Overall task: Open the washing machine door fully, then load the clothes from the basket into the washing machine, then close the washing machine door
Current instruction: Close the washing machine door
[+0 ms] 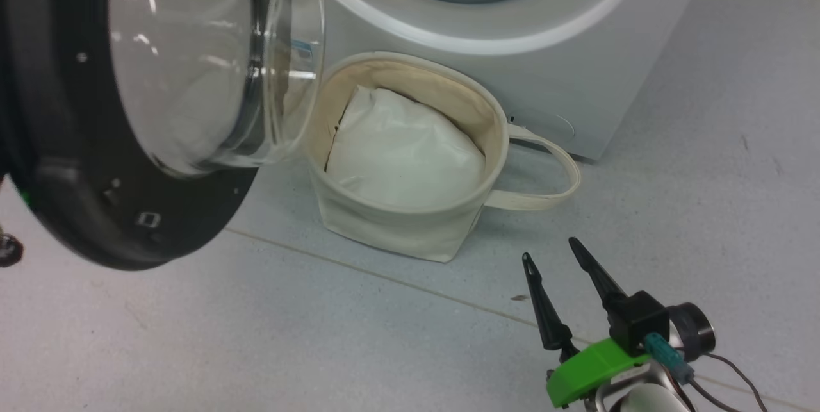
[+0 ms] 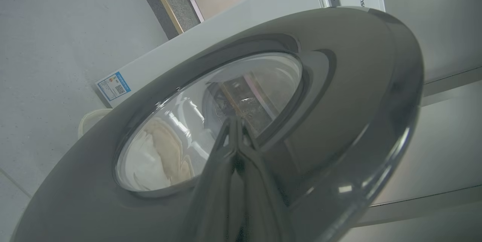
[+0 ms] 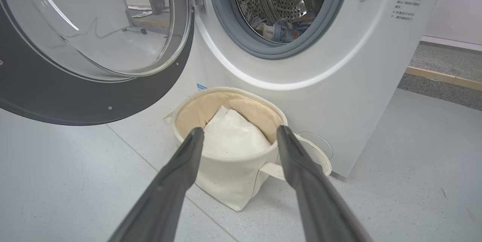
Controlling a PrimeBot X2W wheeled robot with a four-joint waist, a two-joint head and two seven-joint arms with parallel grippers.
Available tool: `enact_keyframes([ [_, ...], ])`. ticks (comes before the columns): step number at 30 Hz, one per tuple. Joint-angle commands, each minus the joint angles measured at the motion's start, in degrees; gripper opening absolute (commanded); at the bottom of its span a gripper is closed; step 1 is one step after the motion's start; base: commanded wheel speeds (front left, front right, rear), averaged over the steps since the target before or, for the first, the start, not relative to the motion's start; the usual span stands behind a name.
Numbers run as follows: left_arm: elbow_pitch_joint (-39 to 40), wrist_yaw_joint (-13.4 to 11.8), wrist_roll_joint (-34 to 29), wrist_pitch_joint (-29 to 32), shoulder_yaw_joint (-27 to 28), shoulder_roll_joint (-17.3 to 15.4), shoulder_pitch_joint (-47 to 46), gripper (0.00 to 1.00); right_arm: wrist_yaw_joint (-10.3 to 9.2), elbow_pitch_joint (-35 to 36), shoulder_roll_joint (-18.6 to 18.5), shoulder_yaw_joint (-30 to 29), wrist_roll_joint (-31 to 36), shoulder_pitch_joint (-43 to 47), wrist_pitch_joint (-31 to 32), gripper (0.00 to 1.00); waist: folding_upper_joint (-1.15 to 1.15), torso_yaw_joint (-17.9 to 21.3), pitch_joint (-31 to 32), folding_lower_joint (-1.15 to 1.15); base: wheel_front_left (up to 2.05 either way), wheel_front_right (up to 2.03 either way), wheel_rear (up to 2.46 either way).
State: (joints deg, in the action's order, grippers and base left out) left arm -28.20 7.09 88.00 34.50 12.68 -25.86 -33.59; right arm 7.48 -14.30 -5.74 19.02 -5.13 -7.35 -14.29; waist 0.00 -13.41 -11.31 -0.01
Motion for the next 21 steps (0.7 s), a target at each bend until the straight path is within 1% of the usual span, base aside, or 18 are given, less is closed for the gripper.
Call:
enact_keyframes([
  [1, 3.4, 0.4, 0.4, 1.1, 0.8, -2.1, -0.7, 0.00, 0.01, 1.7, 0.7, 0.9, -0.2, -0.6, -0.7, 1.00, 0.00, -0.2, 0.5, 0.01, 0.00, 0.00, 0.00],
  [2, 3.4, 0.4, 0.4, 1.1, 0.8, -2.1, -0.7, 0.00, 0.01, 1.7, 0.7, 0.9, -0.2, -0.6, -0.7, 1.00, 0.00, -0.2, 0.5, 0.01, 0.00, 0.00, 0.00],
  [3, 4.9, 0.4, 0.5, 1.8, 0.0, -1.4, -0.1, 0.00, 0.01, 1.8, 0.9, 0.9, -0.3, -0.5, -0.7, 1.00, 0.00, -0.4, 0.7, 0.01, 0.00, 0.00, 0.00],
  [4, 7.3, 0.4, 0.4, 2.5, -1.4, 0.0, 0.8, 0.00, 0.01, 1.8, 1.3, 1.0, -0.4, -0.5, -0.7, 1.00, 0.00, -0.5, 1.0, 0.01, 0.00, 0.00, 0.00],
  [11, 11.2, 0.4, -0.6, 2.9, -6.8, 6.0, 2.2, 0.00, 0.01, 1.7, 2.4, 1.5, -1.6, 0.1, -0.7, 1.00, 0.00, 0.1, 3.1, 0.01, 0.00, 0.00, 0.00],
  [15, 13.2, 0.4, -0.3, 2.3, -8.9, 9.7, 3.0, 0.00, 0.01, 1.3, 2.7, 1.7, -1.5, 0.2, -0.7, 1.00, 0.00, 1.7, 4.8, 0.01, 0.00, 0.00, 0.00],
  [21, 12.7, 0.4, -0.6, -0.3, -10.9, 14.3, 4.5, 0.00, 0.01, 1.5, 2.8, 0.1, -1.3, 0.8, -0.7, 1.00, 0.00, 4.6, 6.4, 0.01, 0.00, 0.00, 0.00],
])
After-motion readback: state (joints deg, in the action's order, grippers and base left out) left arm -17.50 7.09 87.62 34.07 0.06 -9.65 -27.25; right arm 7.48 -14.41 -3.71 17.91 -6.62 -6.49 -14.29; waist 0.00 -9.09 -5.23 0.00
